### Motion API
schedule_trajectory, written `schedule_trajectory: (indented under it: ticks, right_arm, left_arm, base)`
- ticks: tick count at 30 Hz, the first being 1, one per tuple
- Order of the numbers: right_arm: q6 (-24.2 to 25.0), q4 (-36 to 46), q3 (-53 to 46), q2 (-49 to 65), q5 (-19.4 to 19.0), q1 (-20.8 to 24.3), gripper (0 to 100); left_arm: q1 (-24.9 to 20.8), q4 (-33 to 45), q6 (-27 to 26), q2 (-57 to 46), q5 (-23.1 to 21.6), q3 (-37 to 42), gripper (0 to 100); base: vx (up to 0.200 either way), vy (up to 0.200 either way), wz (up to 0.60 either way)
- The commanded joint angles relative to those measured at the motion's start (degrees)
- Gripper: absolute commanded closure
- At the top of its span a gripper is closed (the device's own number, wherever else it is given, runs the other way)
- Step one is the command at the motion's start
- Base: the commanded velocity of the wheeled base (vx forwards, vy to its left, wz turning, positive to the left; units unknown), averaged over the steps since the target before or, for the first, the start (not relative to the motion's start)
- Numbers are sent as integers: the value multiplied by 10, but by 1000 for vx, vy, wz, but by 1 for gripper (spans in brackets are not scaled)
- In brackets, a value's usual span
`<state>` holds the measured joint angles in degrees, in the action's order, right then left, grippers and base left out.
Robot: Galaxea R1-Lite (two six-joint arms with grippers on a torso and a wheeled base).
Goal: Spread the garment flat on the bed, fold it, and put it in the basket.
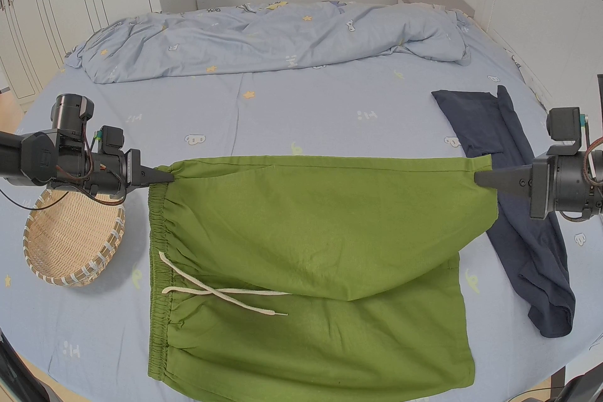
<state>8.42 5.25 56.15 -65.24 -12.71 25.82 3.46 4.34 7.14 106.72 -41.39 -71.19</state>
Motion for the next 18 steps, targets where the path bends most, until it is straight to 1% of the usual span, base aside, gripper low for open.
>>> schedule_trajectory:
  ticks: [1, 2, 4, 6, 9, 11, 12, 13, 14, 17, 18]
  right_arm:
    - [-3, -8, -7, -45, -1, -37, 100]
    - [-6, -87, -5, -113, 0, -73, 100]
    - [-9, -140, -2, -154, -1, -82, 100]
    - [-19, -176, 4, -190, 3, -85, 100]
    - [-49, -205, 23, -241, 12, -85, 100]
    - [-56, -221, 33, -261, 22, -86, 100]
    - [-60, -248, 44, -284, 37, -86, 100]
    - [-60, -248, 44, -284, 37, -86, 100]
    - [-66, -281, 63, -313, 54, -87, 100]
    - [-83, -291, 89, -342, 59, -94, 100]
    - [-90, -295, 106, -359, 69, -96, 100]
  left_arm:
    - [0, -1, 0, -2, 0, 2, 100]
    - [1, -1, 0, -2, 0, 2, 100]
    - [2, -5, 0, -2, 0, 3, 100]
    - [3, -13, 0, -2, 0, 4, 100]
    - [5, -20, 0, -1, 0, 3, 100]
    - [8, -21, 0, -1, 1, 3, 100]
    - [10, -26, 0, -1, 1, 2, 100]
    - [10, -26, 0, -1, 1, 2, 100]
    - [12, -32, 0, 1, 1, 0, 100]
    - [15, -45, 0, 4, 1, -1, 100]
    - [18, -56, 0, 6, 2, -1, 100]
  base:
    - [0, 0, 0]
    - [0, 0, 0]
    - [0, 0, 0]
    - [0, 0, 0]
    - [0, 0, 0]
    - [0, 0, 0]
    - [0, 0, 0]
    - [0, 0, 0]
    - [0, 0, 0]
    - [0, 0, 0]
    - [0, 0, 0]
